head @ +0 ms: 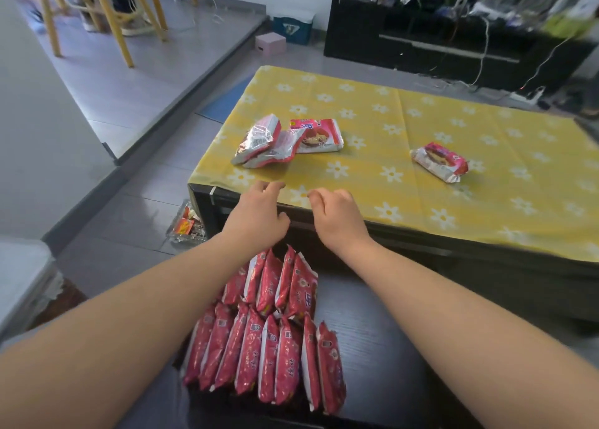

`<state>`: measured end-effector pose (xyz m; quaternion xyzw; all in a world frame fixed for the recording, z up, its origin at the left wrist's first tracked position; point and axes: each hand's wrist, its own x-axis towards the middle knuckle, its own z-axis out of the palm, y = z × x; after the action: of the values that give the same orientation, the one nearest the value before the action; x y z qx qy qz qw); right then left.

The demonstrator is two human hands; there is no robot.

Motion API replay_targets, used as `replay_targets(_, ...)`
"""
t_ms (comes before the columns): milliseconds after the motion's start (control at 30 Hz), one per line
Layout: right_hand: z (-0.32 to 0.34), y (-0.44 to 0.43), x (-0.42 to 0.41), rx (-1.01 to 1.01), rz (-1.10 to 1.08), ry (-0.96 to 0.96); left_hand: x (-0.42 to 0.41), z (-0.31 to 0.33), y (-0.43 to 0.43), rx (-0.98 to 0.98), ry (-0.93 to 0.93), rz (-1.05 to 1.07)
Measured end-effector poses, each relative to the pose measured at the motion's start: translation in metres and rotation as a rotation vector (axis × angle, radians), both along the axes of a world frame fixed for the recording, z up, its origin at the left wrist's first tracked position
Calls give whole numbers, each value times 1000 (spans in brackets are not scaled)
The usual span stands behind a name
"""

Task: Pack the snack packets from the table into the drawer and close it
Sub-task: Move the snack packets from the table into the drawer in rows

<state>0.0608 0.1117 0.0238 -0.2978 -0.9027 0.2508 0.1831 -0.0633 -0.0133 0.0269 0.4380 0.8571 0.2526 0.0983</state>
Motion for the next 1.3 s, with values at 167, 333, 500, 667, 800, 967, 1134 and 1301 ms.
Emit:
replay_targets(167, 15, 28, -44, -99, -92, 53, -33, 5, 22, 48, 23, 60)
replay_targets(333, 6, 48, -86, -321, -147, 28, -68, 0, 46, 115, -33, 136)
replay_targets(500, -4, 65, -124, -533, -213, 121, -96, -7, 74, 164, -135, 245)
replay_targets(667, -12, 81, -156, -835, -292, 303, -124, -7, 102, 228, -293, 363)
replay_targets(800, -15, 85, -170, -975, -276, 366, -132, -8, 112, 185, -319, 347)
replay_targets(967, -14, 80, -168, -1107, -314, 360, -133, -8, 105, 97, -156, 303)
replay_targets(1134, -3, 72, -151, -1140, -372, 285, -121, -2, 91, 219, -286, 320)
replay_targets(1301, 11, 65, -128, -1167, -446, 301, -96, 11, 74, 407, -541, 386)
